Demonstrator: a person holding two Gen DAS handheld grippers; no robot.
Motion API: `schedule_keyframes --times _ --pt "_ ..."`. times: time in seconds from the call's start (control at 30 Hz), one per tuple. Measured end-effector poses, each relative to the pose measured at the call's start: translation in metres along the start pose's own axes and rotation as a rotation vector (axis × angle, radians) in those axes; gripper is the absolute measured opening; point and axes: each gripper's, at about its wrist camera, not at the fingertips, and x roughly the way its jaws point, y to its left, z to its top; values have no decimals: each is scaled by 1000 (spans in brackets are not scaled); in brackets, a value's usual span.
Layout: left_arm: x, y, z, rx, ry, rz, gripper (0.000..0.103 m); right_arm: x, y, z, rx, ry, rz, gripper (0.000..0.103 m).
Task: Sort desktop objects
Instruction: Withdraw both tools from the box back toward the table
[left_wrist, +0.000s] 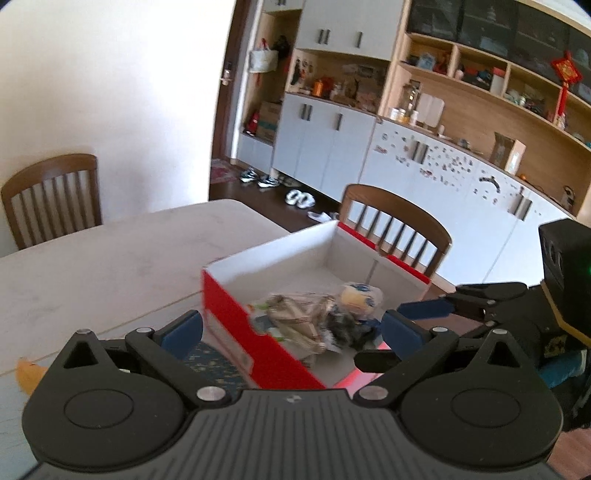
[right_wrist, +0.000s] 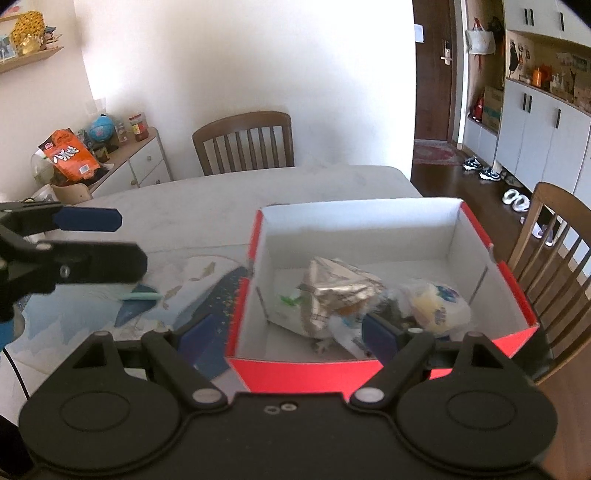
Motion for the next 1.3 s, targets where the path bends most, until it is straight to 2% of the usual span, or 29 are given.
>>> schedule_keyframes --times 0.4,0.63,0.93,1.3 --pt "-40 57 -12 -38 -45 47 103 23 70 2 -37 -6 22 87" --pt "-57 95 -24 -76 -63 112 103 40 108 2 -66 -12 34 86" --pt "-68 137 -38 -88 -91 215 103 63 155 2 -113 -24 38 86" --pt "-72 178 -57 -100 -78 287 103 94 200 -2 -144 -11 66 86"
